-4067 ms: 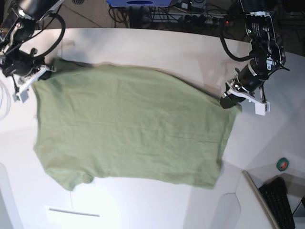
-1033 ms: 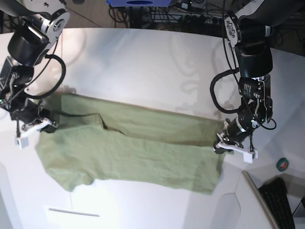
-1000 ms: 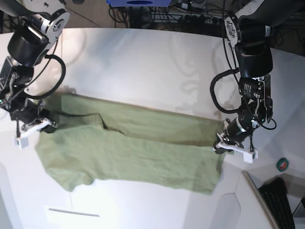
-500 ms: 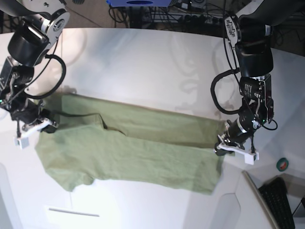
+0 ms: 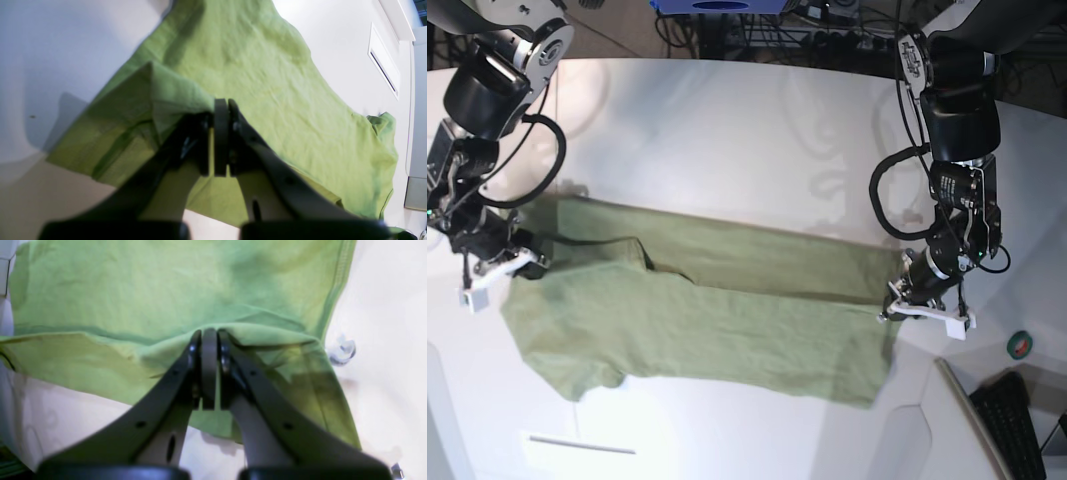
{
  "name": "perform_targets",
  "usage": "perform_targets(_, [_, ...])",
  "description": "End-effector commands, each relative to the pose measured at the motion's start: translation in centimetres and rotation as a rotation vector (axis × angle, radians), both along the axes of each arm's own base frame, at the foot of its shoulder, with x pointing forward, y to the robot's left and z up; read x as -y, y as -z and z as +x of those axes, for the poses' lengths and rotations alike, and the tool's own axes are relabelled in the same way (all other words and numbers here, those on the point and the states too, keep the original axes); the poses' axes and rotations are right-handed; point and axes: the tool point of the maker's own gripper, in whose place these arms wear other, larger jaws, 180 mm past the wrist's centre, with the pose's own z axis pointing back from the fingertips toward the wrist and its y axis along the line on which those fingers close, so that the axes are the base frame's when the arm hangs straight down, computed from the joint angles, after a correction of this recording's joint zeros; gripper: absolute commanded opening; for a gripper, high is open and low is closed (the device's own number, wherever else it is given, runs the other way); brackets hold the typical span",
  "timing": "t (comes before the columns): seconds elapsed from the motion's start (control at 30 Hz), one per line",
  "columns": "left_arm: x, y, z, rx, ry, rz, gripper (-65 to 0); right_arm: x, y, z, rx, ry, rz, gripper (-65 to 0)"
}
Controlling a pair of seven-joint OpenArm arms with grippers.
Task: Layout the t-shirt on the table in an organized manner, then fold the t-shirt properly
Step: 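Lay the folded shoulder edge down and hold it with both grippers, then release the fold and regrasp the folded edge with both grippers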
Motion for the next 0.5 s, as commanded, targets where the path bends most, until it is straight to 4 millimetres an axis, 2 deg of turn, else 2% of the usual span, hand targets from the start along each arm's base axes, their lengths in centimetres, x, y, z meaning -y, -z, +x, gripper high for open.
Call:
perform_targets(0.0, [-0.7, -2.1, 1.5, 0.067, -0.016, 0.007, -65.0, 0.7, -1.9, 1.7, 0.069, 0.012, -0.006, -65.0])
perform_targets(0.23, [-0.8, -2.1, 1.5, 0.067, -0.016, 0.009, -65.0, 0.8, -1.8, 1.6, 0.065, 0.018, -0.004, -65.0])
perform_targets(0.3, [-0.8, -2.1, 1.5, 0.067, -0.016, 0.009, -65.0, 0.8, -1.8, 1.6, 0.067, 0.018, -0.004, -52.7])
perform_targets(0.37, [-0.8, -2.1, 1.5, 0.068, -0.018, 0.008, -52.2, 0.9, -1.9, 1.6, 0.069, 0.020, -0.006, -42.9])
perform_targets(0.4, [-1.0, -2.2, 1.5, 0.069, -0.024, 0.007, -44.4, 0.9, -2.0, 1.6, 0.071, 0.021, -0.006, -40.1])
perform_targets(0.47, [-2.6, -2.6, 1.4, 0.083, -0.078, -0.008, -29.8, 1.1, -2.0, 1.6, 0.073, 0.024, -0.008, -39.2])
